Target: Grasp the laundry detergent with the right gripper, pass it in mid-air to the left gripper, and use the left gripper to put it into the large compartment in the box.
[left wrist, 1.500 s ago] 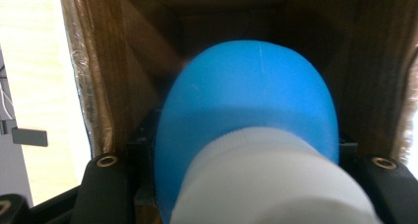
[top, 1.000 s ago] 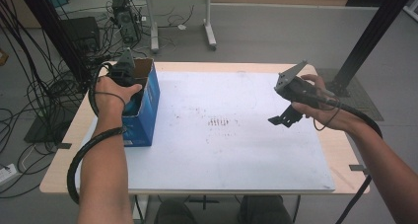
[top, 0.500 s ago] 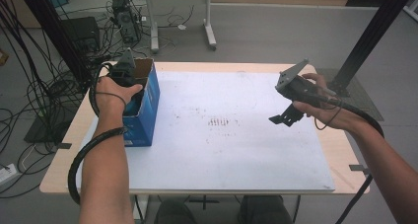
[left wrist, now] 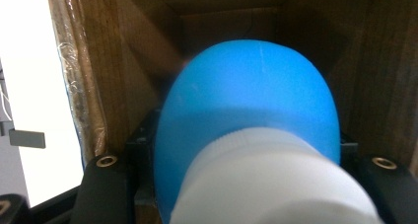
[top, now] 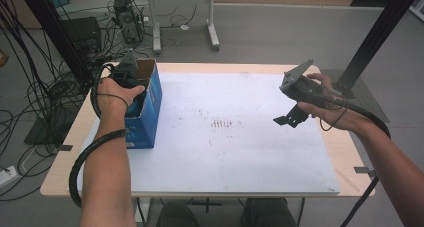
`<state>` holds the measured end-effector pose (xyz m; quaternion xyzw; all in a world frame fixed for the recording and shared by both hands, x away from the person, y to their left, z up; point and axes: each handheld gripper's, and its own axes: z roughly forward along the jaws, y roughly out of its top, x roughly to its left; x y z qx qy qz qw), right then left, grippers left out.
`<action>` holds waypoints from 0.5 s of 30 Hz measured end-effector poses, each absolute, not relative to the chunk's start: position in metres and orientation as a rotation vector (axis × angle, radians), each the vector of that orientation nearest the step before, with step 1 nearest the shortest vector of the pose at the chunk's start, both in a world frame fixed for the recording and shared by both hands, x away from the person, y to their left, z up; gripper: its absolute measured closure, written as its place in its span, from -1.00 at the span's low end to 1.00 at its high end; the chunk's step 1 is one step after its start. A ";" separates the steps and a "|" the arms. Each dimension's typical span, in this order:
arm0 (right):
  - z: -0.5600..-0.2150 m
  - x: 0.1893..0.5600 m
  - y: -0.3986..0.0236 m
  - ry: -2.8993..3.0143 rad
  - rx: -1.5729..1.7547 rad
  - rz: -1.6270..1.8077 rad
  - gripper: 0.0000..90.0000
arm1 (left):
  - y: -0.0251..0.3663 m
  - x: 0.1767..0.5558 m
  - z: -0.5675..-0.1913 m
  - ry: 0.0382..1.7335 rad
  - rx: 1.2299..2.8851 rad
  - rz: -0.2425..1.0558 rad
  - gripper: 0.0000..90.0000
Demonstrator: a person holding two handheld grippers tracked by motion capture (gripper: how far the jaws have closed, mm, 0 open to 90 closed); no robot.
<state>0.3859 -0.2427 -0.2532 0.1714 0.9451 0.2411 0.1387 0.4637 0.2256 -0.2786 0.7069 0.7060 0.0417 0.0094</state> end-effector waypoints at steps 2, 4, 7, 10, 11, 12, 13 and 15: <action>-0.253 0.386 -0.243 2.731 0.495 0.697 -0.99 | 0.226 0.464 -0.279 2.205 2.206 0.131 -0.17; -0.253 0.386 -0.243 2.730 0.496 0.698 -0.99 | 0.226 0.464 -0.279 2.205 2.207 0.132 -0.17; -0.252 0.386 -0.244 2.731 0.496 0.698 -0.99 | 0.225 0.464 -0.279 2.205 2.208 0.132 -0.17; -0.252 0.386 -0.244 2.730 0.498 0.700 -0.99 | 0.225 0.464 -0.279 2.206 2.209 0.131 -0.17; -0.252 0.386 -0.244 2.730 0.497 0.698 -0.99 | 0.225 0.464 -0.279 2.206 2.208 0.130 -0.17; -0.253 0.386 -0.244 2.731 0.498 0.697 -0.99 | 0.225 0.464 -0.279 2.207 2.207 0.130 -0.17; -0.253 0.386 -0.244 2.731 0.497 0.693 -0.99 | 0.225 0.464 -0.279 2.207 2.207 0.131 -0.17; -0.253 0.386 -0.244 2.731 0.495 0.692 -0.99 | 0.225 0.464 -0.279 2.207 2.208 0.133 -0.17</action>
